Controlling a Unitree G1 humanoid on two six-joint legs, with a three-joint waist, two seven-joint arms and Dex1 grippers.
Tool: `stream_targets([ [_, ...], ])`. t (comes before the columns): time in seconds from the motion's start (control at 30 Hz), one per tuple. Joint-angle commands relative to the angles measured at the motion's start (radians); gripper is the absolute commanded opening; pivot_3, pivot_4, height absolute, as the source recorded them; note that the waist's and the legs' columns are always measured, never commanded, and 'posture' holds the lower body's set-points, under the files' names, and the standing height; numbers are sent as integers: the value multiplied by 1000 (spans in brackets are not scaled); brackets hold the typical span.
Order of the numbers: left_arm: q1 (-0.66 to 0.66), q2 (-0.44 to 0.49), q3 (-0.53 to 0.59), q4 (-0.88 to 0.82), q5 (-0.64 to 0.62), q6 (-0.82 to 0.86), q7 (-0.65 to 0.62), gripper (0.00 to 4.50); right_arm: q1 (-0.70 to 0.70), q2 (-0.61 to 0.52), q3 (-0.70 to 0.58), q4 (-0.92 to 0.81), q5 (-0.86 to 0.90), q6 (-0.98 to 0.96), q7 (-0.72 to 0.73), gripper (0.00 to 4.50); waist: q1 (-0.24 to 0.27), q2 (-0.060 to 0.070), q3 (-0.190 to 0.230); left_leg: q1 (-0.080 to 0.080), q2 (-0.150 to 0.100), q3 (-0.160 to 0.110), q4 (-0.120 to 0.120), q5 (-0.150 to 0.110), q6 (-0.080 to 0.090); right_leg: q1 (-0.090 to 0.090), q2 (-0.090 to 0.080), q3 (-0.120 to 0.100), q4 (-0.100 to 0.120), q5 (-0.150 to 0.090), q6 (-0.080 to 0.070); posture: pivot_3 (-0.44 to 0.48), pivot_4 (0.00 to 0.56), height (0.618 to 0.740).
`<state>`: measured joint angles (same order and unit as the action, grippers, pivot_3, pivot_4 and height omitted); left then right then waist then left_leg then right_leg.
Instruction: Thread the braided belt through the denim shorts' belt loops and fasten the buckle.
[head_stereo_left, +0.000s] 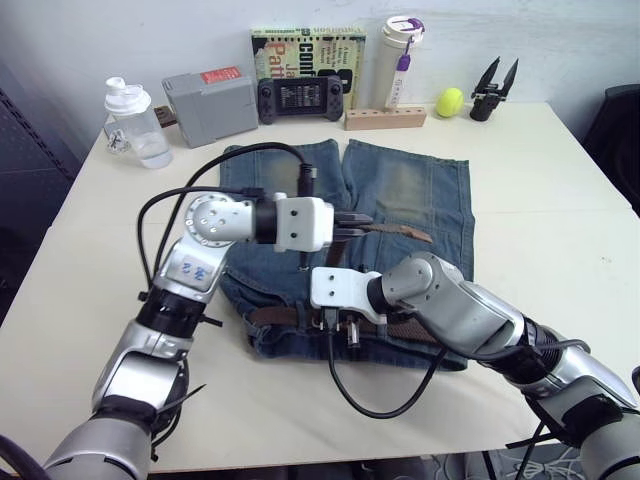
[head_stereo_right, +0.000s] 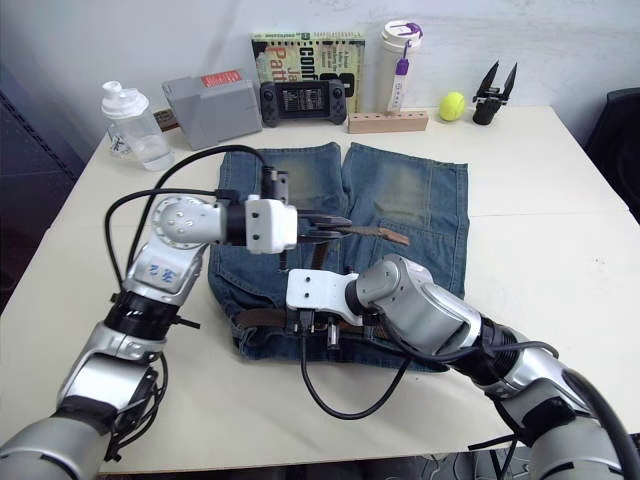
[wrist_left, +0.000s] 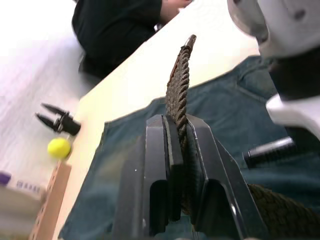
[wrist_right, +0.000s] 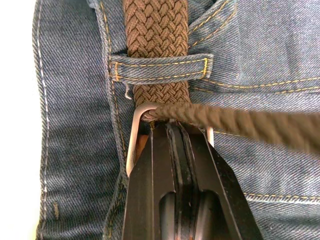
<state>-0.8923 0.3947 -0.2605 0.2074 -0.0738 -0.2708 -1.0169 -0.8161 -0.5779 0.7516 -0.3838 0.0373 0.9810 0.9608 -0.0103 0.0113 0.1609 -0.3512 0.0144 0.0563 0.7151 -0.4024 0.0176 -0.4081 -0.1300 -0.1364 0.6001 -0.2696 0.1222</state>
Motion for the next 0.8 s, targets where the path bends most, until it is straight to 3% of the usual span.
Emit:
stream_targets([
  [0.03,-130,-54,31,25,-25,-81,20,0,87,21,218,110,-2,21,65,78,-2,0,0,0,0,0,0,0,0,0,0,0,0,0,0,0,150,726],
  [0.3,-308,-184,17,172,-28,-158,22,0,110,40,216,132,-46,-3,113,78,0,1,-1,0,0,0,1,0,0,0,0,0,1,0,0,0,150,726],
  [0.5,-368,-252,20,201,-35,-169,34,0,122,48,214,136,-64,-9,138,78,6,1,-1,0,-1,0,2,0,0,0,-1,0,1,0,0,0,150,726],
  [0.8,-346,-238,33,222,-11,-183,51,0,128,64,202,153,-92,-20,148,78,7,1,-2,0,-1,0,2,0,0,1,-1,0,1,0,0,0,150,726],
])
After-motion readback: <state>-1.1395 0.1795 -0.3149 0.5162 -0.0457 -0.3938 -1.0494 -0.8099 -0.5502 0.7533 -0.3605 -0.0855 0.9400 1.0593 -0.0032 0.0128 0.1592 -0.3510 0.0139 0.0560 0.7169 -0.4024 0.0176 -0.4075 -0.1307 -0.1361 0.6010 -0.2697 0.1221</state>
